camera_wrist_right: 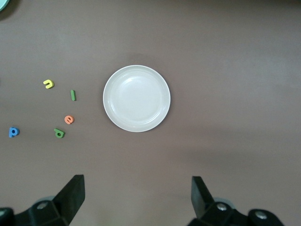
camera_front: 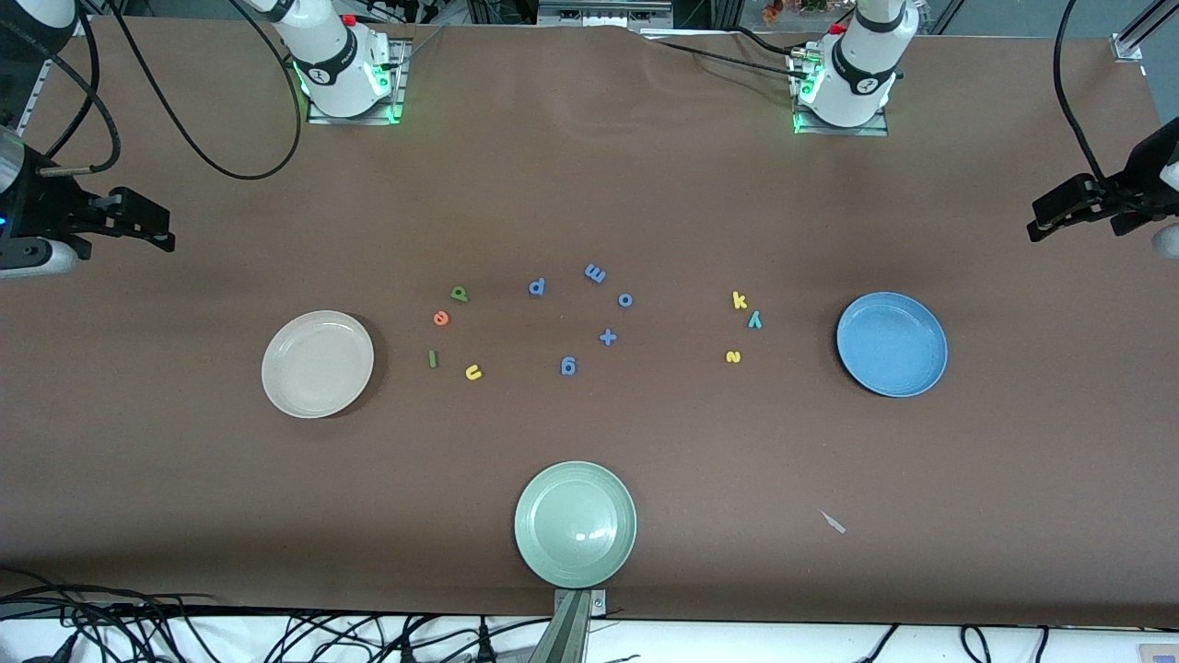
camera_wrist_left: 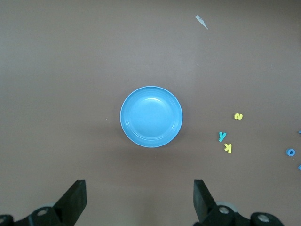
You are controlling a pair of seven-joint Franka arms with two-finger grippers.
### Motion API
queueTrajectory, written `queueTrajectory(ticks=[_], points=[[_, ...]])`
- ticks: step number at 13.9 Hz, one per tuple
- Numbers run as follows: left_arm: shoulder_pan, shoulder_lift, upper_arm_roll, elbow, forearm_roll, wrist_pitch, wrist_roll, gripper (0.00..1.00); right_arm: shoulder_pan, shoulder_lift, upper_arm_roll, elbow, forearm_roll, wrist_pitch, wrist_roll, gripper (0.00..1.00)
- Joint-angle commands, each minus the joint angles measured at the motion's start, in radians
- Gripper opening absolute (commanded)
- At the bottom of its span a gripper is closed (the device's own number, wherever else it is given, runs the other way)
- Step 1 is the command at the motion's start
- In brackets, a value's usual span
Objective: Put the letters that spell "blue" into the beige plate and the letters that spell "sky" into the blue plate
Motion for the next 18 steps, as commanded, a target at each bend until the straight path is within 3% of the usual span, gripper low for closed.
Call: queueTrajectory(ticks=[1,18], points=[[0.003,-0.001,0.001,0.007,-0.013,-0.008,0.025,1.00,0.007,-0.003,0.006,0.015,-0.020,-0.027,0.048,1.00],[0.002,0.005,0.001,0.003,-0.017,-0.005,0.024,1.00,0.007,0.004,0.003,0.027,-0.010,-0.073,0.053,1.00]])
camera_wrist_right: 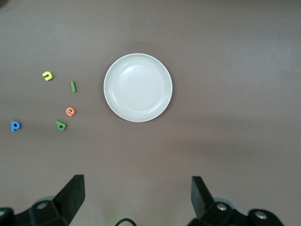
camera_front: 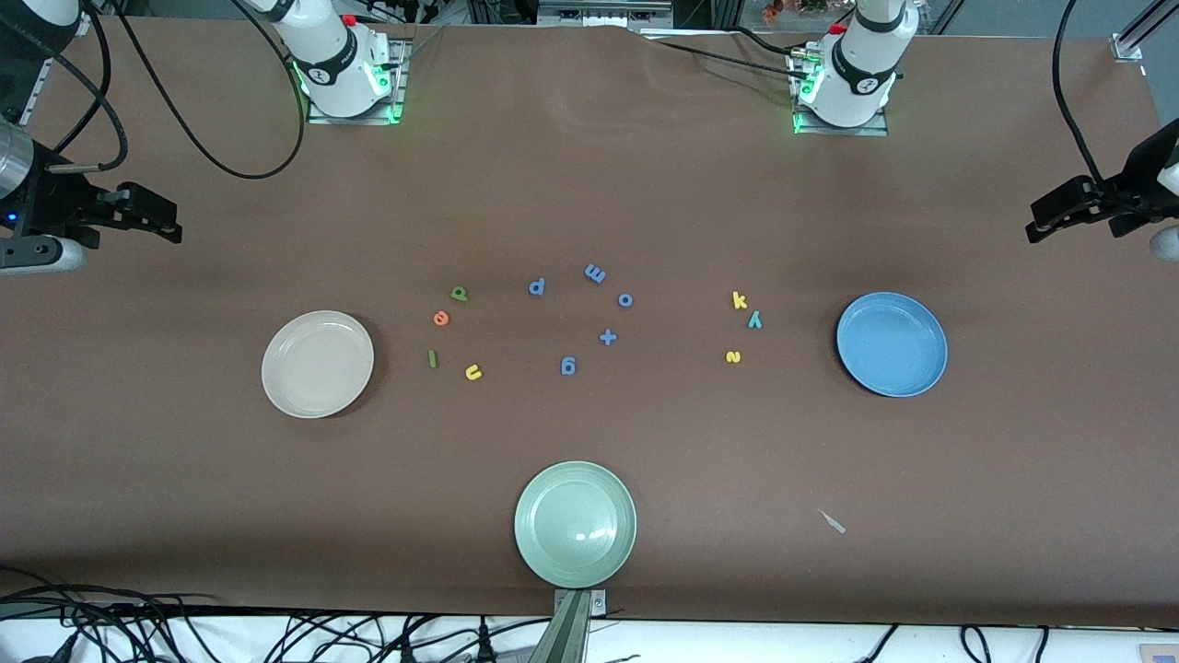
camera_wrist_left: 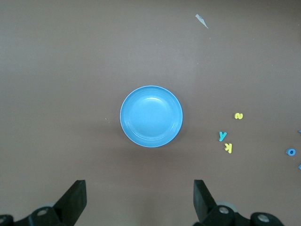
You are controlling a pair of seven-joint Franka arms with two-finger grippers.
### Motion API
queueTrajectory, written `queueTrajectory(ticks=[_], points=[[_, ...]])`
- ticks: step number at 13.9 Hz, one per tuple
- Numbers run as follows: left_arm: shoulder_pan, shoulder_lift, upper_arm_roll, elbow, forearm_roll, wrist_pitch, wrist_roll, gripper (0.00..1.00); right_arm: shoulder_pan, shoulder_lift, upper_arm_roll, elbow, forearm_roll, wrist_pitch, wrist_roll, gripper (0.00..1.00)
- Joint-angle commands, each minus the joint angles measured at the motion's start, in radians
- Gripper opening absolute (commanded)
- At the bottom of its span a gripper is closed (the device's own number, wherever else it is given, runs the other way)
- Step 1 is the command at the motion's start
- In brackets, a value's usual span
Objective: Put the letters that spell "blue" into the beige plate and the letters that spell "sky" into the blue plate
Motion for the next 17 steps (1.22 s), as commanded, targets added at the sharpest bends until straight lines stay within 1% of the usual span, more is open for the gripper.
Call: queueTrajectory(ticks=[1,13,16,17], points=[[0.001,0.003,0.001,0.002,-0.017,-0.005,0.023,1.00,0.004,0.005,0.001,0.025,-0.009,-0.023,0.016,1.00],[-0.006,0.009,-0.001,0.004,-0.025,-0.007,0.024,1.00,0.002,0.006,-0.001,0.025,-0.002,-0.010,0.024,1.00],[-0.006,0.010,0.001,0.002,-0.023,-0.007,0.024,1.00,0.004,0.005,0.002,0.025,0.018,0.013,0.108,1.00],[-0.006,0.013,-0.001,0.002,-0.023,-0.007,0.024,1.00,0.004,0.005,0.001,0.025,0.018,0.015,0.108,1.00]])
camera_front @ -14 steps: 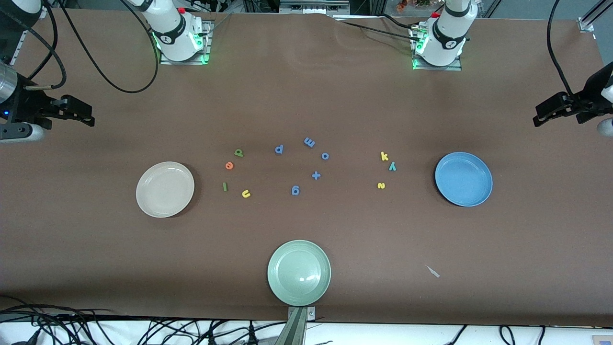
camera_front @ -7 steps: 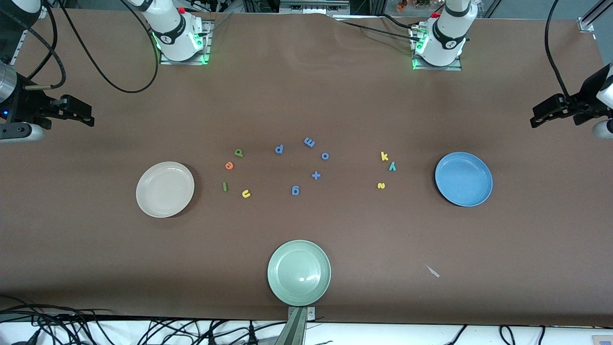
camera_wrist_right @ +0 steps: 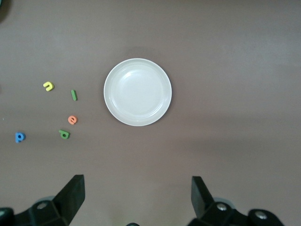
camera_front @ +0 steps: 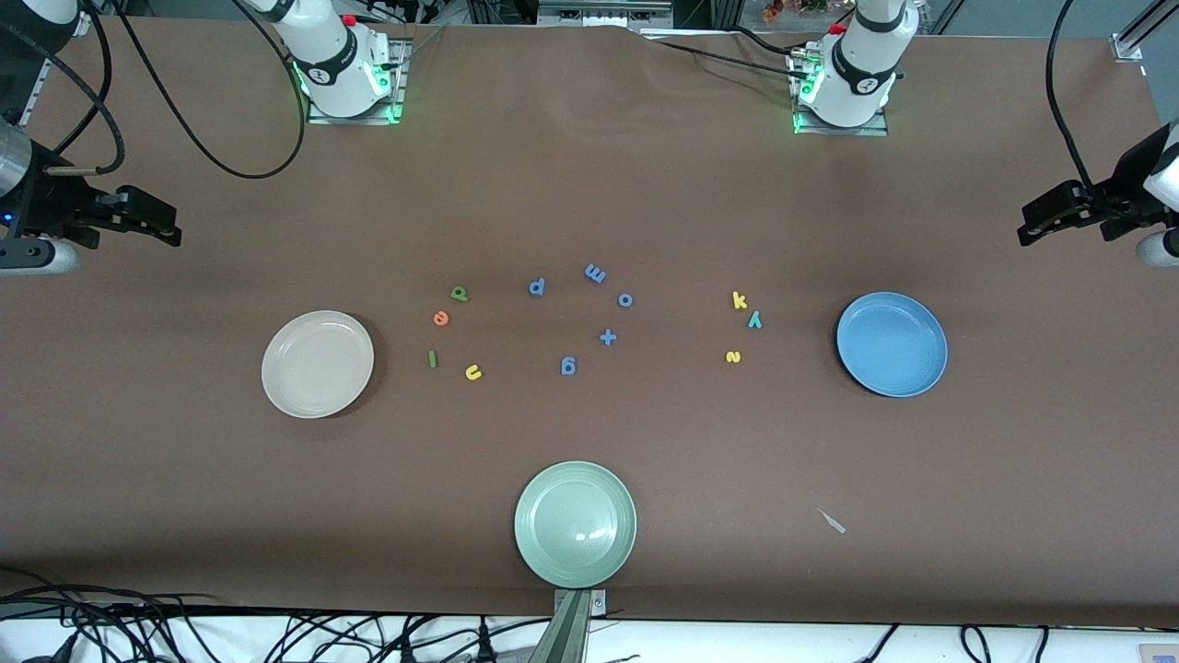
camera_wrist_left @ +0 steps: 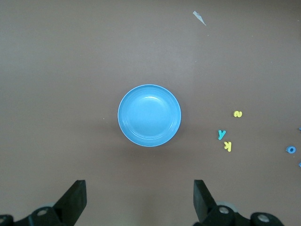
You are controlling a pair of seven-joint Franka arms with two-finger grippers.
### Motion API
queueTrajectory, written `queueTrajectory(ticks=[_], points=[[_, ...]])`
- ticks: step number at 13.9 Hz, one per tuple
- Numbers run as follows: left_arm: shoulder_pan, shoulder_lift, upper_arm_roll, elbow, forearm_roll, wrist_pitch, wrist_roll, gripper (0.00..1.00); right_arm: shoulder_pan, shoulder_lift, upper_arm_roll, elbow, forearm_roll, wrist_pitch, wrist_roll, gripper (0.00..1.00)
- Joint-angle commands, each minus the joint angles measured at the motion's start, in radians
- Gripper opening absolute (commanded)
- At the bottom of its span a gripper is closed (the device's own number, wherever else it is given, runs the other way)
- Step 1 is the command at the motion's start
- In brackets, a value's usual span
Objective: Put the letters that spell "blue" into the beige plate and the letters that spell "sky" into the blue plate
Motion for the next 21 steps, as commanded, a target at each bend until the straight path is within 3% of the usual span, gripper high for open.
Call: queueTrajectory(ticks=[1,12,18,21], points=[[0.002,0.003,0.002,0.002,-0.023,-0.005,0.019,1.00,0.003,0.005,0.000,0.021,0.013,-0.001,0.033,1.00],[-0.021,0.079,-0.030,-0.015,-0.025,0.050,-0.043,1.00,0.002,0.008,-0.002,0.021,0.013,0.009,0.033,1.00],[-0.033,0.113,-0.119,-0.222,-0.052,0.275,-0.055,1.00,0.002,0.008,-0.003,0.021,0.014,0.014,0.033,1.00],[-0.038,0.190,-0.157,-0.240,-0.054,0.309,-0.054,1.00,0.002,0.008,-0.003,0.021,0.014,0.014,0.033,1.00]])
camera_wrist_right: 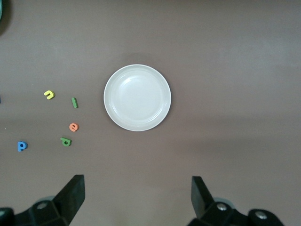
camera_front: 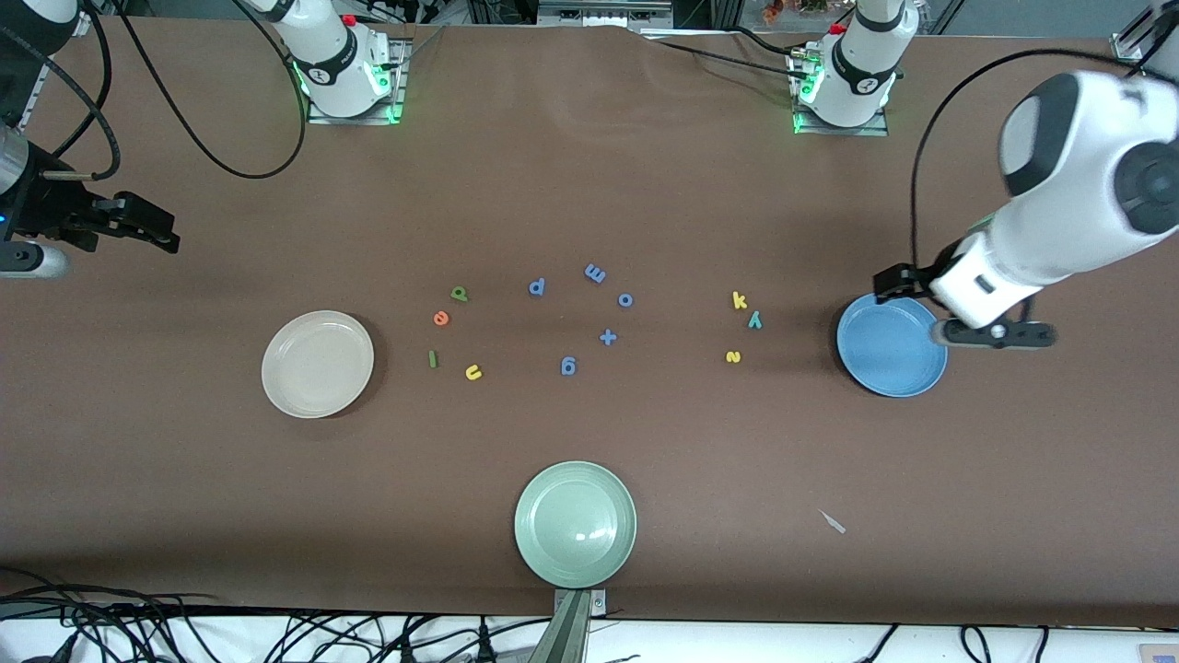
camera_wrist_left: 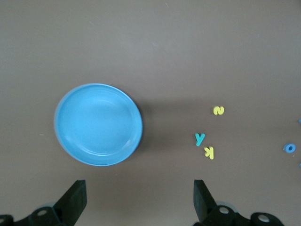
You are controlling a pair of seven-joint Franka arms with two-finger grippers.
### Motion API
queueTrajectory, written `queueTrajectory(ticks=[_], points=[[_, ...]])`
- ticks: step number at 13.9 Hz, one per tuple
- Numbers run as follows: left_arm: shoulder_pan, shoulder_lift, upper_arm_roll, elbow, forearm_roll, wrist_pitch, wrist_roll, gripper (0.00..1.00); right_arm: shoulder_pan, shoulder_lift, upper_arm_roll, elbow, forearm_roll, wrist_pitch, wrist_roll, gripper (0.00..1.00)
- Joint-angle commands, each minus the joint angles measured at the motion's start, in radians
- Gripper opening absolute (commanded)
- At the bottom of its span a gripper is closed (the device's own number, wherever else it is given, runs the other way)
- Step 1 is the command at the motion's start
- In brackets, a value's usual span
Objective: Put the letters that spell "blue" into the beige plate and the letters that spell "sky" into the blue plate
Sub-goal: 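Reach the left gripper down to the teal y letter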
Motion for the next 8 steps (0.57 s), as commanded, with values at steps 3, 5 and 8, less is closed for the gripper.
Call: queueTrajectory(ticks=[3,5,8], points=[[-0.007,0.133,-0.064,-0.007,-0.019,0.096,-0.010,0.97,0.002,0.007,-0.001,0.020,0.014,-0.002,0.010,1.00],[-0.009,0.167,-0.080,-0.034,-0.018,0.162,-0.027,0.96,0.002,0.007,-0.003,0.020,0.014,-0.002,0.010,1.00],[0.011,0.109,-0.130,-0.297,-0.037,0.515,-0.048,0.94,-0.003,0.007,-0.003,0.020,0.031,0.001,0.010,1.00]])
